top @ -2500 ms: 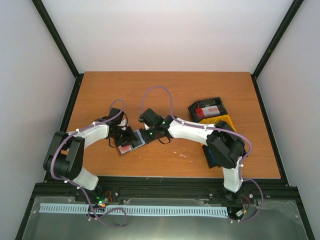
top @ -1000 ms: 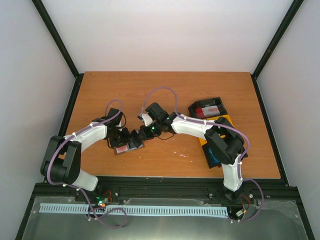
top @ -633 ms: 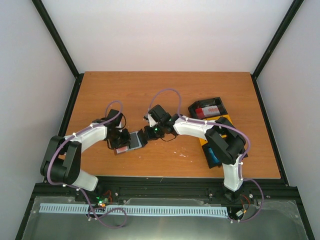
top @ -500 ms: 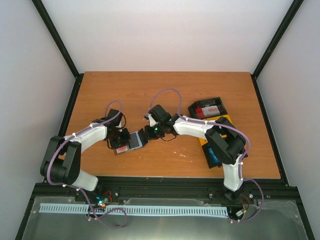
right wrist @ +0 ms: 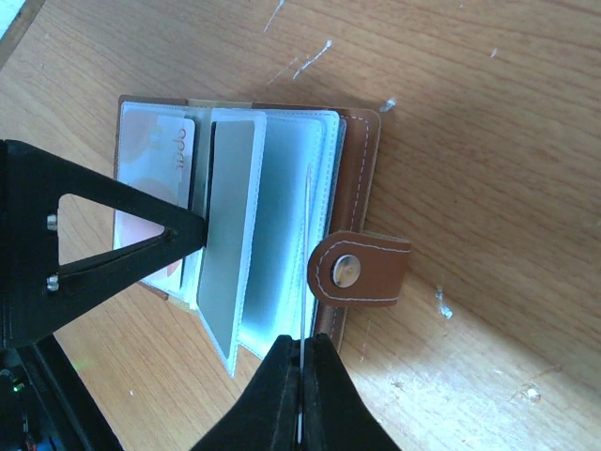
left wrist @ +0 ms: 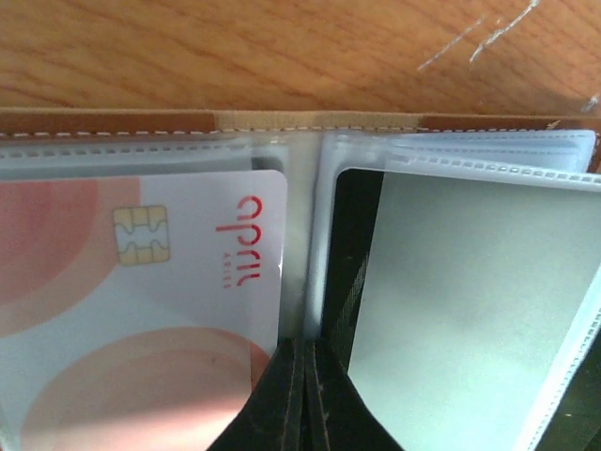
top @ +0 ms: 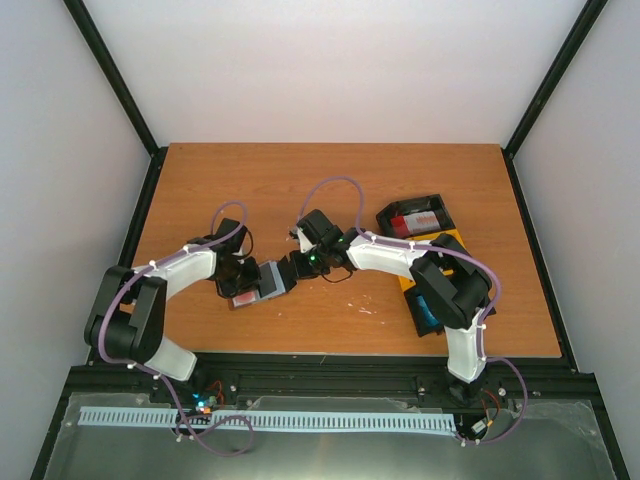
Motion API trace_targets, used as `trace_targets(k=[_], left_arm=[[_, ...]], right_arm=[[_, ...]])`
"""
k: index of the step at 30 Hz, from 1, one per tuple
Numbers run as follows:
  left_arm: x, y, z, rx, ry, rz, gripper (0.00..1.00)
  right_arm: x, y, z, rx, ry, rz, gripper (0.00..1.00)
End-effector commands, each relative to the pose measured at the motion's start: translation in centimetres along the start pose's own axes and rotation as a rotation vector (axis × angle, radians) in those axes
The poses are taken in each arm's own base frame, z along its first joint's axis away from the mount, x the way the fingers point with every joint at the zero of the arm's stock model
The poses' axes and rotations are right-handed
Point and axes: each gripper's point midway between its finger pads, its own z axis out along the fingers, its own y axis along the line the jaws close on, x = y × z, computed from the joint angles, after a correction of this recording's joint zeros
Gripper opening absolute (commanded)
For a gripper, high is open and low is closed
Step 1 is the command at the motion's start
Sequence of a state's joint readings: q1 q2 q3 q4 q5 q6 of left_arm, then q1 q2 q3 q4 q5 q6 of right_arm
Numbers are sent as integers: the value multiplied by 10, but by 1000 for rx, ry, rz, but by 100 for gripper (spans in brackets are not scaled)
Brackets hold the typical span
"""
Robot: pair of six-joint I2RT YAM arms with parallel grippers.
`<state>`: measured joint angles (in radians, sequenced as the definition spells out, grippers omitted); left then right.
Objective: Put the credit cards into the card holder
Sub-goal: Turn over the card slot in the card holder.
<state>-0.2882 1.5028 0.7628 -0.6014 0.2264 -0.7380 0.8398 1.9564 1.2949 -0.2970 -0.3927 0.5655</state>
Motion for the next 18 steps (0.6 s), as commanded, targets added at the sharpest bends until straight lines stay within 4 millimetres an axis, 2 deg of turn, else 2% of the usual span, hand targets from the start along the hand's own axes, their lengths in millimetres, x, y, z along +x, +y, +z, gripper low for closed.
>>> trace_targets(k=[1, 8, 18], left_arm=[[2, 2, 7, -9, 14, 16, 1], [4, 6, 11, -21, 25, 14, 1], [4, 6, 13, -19, 29, 12, 1]], right_arm=[[-10, 8, -9, -17, -38, -26, 3], [-11, 21, -11, -88, -52, -43, 3], [-5, 15, 1, -109, -1, 3, 3]])
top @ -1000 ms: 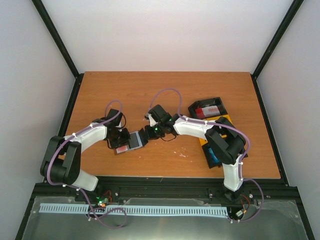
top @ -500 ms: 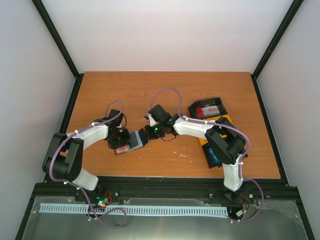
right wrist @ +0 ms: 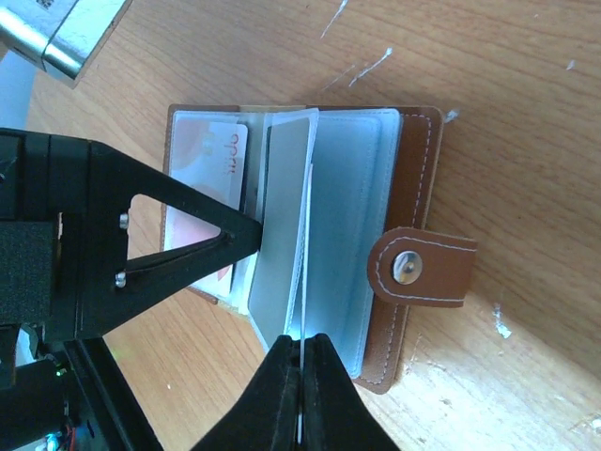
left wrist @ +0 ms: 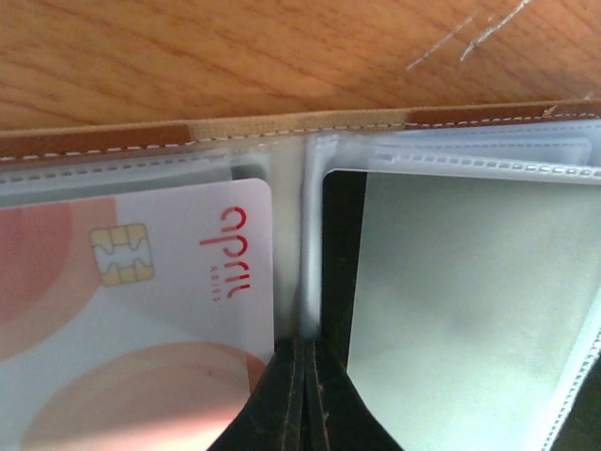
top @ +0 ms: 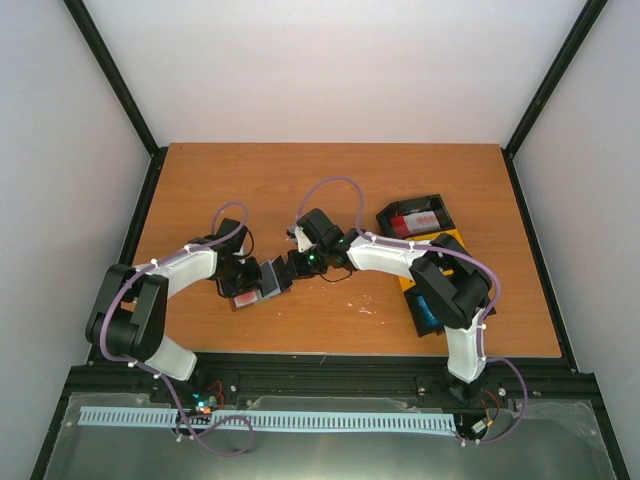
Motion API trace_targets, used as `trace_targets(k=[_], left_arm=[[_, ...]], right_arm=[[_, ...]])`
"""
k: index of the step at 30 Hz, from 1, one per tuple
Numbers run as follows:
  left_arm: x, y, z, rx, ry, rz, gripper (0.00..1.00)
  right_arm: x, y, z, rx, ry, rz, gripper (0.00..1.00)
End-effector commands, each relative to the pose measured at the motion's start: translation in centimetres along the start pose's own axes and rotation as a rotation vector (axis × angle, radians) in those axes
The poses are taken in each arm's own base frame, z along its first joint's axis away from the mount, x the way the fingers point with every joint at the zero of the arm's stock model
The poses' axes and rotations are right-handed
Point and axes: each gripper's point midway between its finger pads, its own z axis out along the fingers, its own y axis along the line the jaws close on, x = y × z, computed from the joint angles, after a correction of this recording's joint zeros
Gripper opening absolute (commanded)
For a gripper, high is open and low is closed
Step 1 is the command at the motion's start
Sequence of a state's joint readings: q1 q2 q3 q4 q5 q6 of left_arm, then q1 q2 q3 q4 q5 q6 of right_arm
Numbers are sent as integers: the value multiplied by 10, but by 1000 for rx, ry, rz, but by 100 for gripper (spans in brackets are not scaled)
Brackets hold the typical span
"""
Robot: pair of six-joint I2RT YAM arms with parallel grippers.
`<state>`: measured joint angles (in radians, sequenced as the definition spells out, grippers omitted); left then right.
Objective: Put the credit cards into the card holder
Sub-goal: Turn over the card slot in the card holder.
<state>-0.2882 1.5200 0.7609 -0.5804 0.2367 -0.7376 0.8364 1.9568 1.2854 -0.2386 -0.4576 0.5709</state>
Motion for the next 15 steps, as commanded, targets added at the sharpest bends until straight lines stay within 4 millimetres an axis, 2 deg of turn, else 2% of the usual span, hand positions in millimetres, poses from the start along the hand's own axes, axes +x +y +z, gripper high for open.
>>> trace_targets(k=[1, 8, 13, 15], left_arm=[[5, 8, 9, -28, 24, 11, 1], [-1, 6, 0, -45, 0, 3, 4], [-14, 7, -28, -109, -67, -19, 18], [-17, 10, -39, -140, -89, -34, 20]], right_arm=[[-2, 3, 1, -43, 6, 22, 3], [-7, 25, 1, -184, 9, 32, 3], [-7, 38, 2, -267, 24, 33, 3], [-5, 38, 5, -274, 34, 38, 3]])
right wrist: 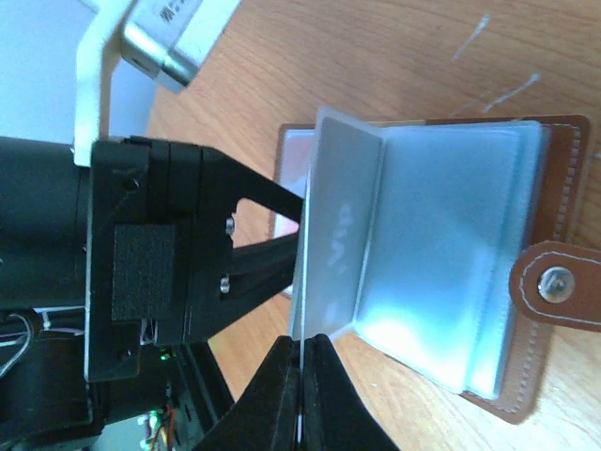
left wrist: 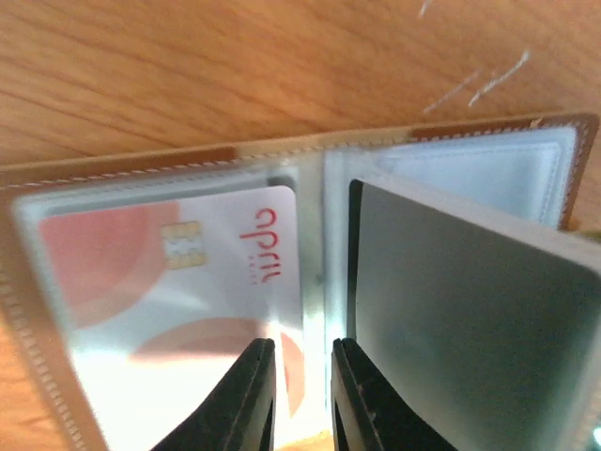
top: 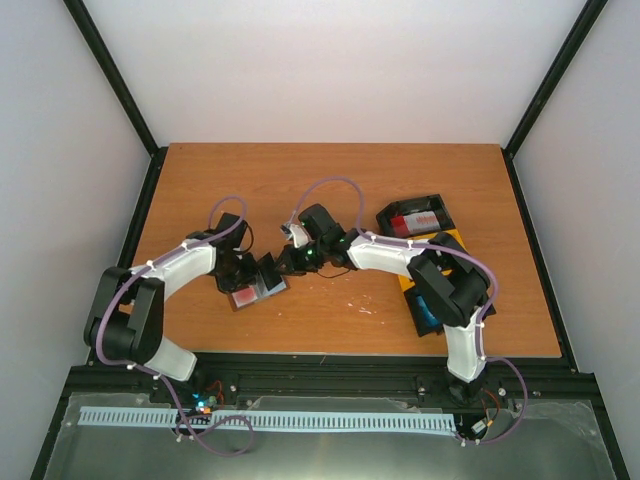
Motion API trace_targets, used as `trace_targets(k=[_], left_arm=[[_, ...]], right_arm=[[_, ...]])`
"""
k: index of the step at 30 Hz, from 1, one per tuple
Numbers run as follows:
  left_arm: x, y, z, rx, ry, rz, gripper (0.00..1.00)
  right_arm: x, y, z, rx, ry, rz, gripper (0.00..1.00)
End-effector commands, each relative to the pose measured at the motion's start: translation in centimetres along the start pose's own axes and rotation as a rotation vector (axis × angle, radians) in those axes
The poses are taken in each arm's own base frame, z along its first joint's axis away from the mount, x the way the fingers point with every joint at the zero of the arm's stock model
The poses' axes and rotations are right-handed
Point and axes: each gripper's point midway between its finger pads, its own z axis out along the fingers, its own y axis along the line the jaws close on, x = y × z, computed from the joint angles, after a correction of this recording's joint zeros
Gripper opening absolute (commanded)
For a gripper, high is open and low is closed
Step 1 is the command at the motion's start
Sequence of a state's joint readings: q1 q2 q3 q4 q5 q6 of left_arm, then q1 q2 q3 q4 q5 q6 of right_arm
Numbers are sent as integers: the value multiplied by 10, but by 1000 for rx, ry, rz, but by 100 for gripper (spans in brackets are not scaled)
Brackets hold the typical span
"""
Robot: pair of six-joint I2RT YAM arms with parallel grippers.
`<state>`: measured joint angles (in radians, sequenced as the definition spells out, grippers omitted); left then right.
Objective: Put the credit cards into the card holder
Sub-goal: Turn over the card slot in the card holder.
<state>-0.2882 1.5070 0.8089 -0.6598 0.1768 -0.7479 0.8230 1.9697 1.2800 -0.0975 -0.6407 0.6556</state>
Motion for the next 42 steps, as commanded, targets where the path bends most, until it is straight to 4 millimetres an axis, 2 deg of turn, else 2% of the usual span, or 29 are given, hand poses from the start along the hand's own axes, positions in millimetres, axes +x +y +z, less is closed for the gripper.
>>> trace_targets(k=[1, 5, 8, 12, 16, 20, 25, 28, 33, 36, 42], left_arm=[[-13, 10, -31, -102, -77, -32, 20], [-20, 19, -52, -157, -149, -76, 18], [-23, 19, -65, -149, -190, -90, 14], [-26, 16, -80, -114, -247, -122, 14], [-28, 14, -92, -77, -296, -146, 19], [-25, 12, -95, -42, -305, -159, 28], [-17, 10, -80, -1, -257, -156, 30], [-7, 10, -62, 40, -201, -165, 35], [4, 20, -39, 101, -140, -213, 53], [6, 27, -29, 127, -118, -227, 55], [6, 36, -13, 109, -103, -230, 52]], right_arm=[[3, 2, 10, -71, 30, 13, 3], [4, -1, 19, -81, 50, 22, 3], [5, 1, 26, -95, 68, 19, 3], [9, 9, 37, -123, 97, 1, 3], [18, 16, 50, -130, 142, -25, 3], [17, 18, 50, -124, 136, -38, 3], [16, 15, 52, -98, 134, -34, 3], [5, 13, 41, -42, 77, -60, 3], [-11, 0, 22, 7, 14, -47, 3], [-13, -12, 18, 14, 8, -20, 3], [-19, -18, 18, -29, 13, 3, 3]])
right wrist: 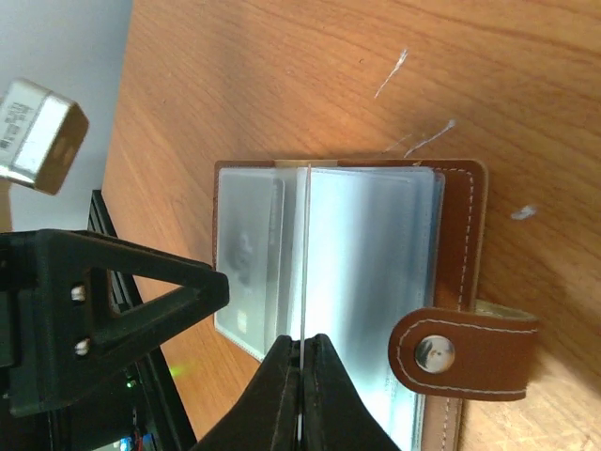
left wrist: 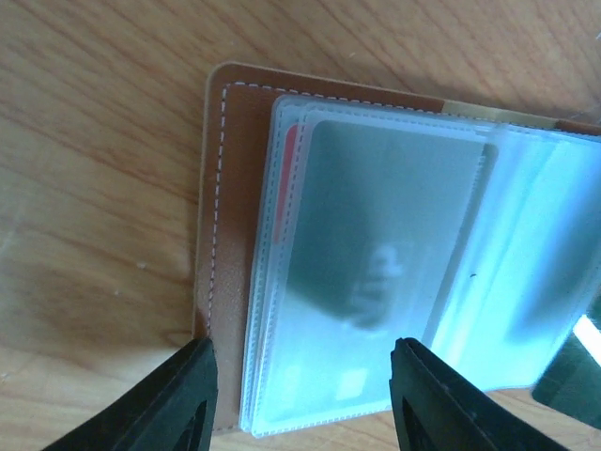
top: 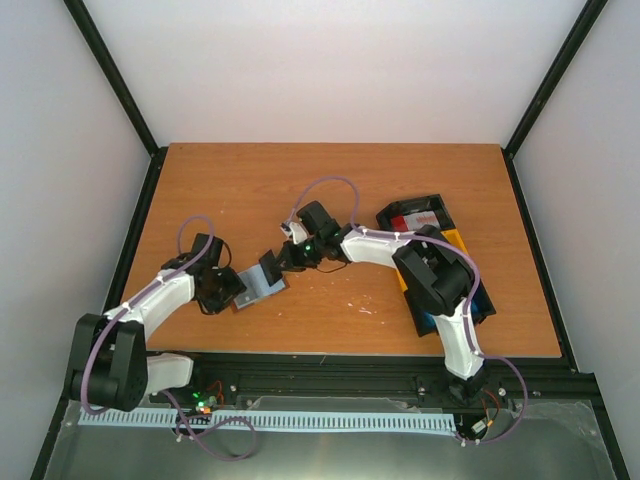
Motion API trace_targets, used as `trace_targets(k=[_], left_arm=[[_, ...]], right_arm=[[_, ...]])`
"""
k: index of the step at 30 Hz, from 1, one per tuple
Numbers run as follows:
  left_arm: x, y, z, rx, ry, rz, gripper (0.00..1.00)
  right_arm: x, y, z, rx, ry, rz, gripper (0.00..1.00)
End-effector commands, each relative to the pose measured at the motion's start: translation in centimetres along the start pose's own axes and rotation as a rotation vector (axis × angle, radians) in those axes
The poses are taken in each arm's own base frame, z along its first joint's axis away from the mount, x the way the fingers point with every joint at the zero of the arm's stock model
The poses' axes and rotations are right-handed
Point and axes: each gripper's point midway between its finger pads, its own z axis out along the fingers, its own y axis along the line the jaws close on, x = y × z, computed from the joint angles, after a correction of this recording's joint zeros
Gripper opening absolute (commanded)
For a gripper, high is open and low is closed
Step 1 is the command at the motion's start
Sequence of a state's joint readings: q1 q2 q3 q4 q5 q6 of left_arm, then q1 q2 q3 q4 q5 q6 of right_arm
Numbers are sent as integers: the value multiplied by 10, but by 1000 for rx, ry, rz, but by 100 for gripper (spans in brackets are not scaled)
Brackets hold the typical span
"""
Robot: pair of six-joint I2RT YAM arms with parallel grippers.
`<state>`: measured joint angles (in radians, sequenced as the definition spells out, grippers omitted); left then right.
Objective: Put the credit cards into the card holder
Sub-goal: Turn over the card slot in the card holder, then insert the credit card into the card holder.
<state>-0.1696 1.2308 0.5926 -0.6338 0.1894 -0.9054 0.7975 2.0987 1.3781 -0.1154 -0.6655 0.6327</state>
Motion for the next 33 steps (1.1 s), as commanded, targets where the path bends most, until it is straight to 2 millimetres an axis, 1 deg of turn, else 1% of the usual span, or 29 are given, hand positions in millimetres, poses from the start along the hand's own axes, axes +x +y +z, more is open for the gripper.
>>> trace_targets(k=[1, 8, 10, 14, 18, 26, 33], left_arm=[[-7, -8, 8, 41, -9, 24, 50], [-18, 5, 11, -42, -55, 37, 35], [-18, 7, 13, -53, -48, 42, 31], [-15, 8, 18, -60, -29, 45, 29], [-15, 9, 19, -62, -23, 48, 28], [-13, 8, 21, -56, -11, 56, 25], [-12, 8, 21, -56, -8, 61, 25]], right_arm=[[-5, 8, -1, -51, -8, -15, 3], [-4, 13, 9, -132, 25, 15, 3], [-3, 11, 12, -136, 31, 26, 3], [-3, 2, 18, -118, 29, 49, 3], [-2, -3, 24, -129, 37, 65, 3], [-1, -4, 33, -179, 49, 88, 3], [1, -5, 34, -186, 47, 106, 3]])
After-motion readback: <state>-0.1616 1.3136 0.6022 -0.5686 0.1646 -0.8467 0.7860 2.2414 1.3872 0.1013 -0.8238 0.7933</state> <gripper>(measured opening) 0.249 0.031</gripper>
